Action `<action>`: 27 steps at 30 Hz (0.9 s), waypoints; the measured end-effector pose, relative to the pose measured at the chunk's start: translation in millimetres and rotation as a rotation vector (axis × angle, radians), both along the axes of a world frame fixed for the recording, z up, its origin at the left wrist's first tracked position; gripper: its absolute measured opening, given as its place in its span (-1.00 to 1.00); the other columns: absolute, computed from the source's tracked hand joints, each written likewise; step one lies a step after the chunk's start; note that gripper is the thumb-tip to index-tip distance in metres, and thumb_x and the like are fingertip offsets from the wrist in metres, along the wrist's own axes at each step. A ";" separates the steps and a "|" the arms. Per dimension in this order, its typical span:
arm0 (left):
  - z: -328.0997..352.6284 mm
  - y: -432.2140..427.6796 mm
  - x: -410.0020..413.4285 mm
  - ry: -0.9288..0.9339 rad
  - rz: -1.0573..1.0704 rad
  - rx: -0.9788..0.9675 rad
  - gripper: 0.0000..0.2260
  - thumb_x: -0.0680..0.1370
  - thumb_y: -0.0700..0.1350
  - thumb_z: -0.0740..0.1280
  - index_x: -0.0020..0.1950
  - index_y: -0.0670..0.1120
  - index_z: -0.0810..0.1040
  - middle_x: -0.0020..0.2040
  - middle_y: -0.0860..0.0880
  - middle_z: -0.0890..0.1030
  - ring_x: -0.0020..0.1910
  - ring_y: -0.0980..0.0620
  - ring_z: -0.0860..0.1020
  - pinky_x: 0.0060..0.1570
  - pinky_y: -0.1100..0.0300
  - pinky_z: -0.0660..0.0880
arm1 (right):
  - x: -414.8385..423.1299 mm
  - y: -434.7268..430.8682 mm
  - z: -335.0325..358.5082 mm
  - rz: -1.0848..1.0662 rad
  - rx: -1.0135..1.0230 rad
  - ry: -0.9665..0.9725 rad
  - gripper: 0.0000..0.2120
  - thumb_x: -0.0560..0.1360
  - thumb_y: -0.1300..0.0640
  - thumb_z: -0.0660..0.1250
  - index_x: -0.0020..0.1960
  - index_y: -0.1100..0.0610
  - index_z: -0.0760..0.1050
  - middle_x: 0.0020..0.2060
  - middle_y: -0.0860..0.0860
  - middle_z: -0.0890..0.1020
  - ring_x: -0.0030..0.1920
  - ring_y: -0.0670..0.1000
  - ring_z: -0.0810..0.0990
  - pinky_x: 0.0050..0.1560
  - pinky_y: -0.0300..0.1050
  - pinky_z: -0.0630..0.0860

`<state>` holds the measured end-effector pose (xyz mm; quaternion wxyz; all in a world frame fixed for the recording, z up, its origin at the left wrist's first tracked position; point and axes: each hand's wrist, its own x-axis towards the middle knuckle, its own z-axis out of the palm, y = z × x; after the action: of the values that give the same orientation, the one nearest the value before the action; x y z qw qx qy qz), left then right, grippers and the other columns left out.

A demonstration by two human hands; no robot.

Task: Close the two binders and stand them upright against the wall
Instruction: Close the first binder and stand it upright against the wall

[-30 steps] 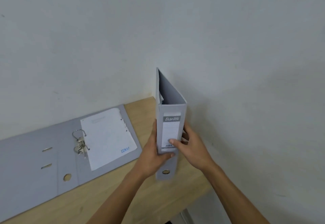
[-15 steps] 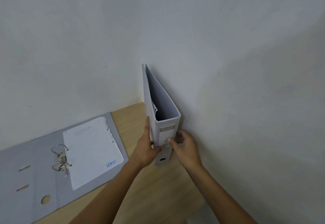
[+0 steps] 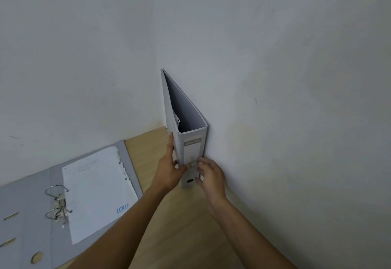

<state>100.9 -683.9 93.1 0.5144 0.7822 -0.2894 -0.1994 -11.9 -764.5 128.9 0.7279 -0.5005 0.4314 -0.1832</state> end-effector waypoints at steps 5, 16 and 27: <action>-0.3 -2.7 6.6 -0.007 0.042 0.021 -0.06 0.51 -0.20 0.47 0.66 0.04 -0.12 0.57 -0.03 0.34 0.51 -0.08 0.35 0.32 0.05 0.46 | 1.7 -2.8 -5.5 0.119 -0.070 0.018 -0.63 0.60 0.29 0.18 0.34 0.04 0.52 0.29 -0.01 0.56 0.16 -0.11 0.53 0.16 -0.09 0.51; 3.7 -10.9 20.0 -0.053 0.143 0.112 -0.13 0.55 -0.17 0.44 0.66 0.02 -0.09 0.50 -0.13 0.45 0.43 -0.19 0.47 0.21 -0.06 0.55 | 22.1 -8.5 7.0 0.430 -0.122 0.119 -0.33 0.56 0.26 0.16 0.61 -0.12 0.14 0.52 -0.02 0.34 0.29 -0.02 0.40 0.38 0.02 0.44; 11.9 -8.4 14.7 -0.059 0.175 0.200 -0.25 0.54 -0.13 0.44 0.64 -0.01 0.11 0.44 -0.15 0.51 0.20 -0.15 0.64 0.06 0.05 0.59 | 19.2 -16.0 13.0 0.434 -0.123 0.101 -0.37 0.53 0.18 0.24 0.58 -0.09 0.24 0.39 -0.06 0.46 0.32 0.00 0.47 0.44 0.13 0.40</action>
<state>115.5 -692.3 105.0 0.4407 0.8573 -0.2137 -0.1586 7.3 -780.5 141.9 0.6960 -0.6334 0.3375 -0.0230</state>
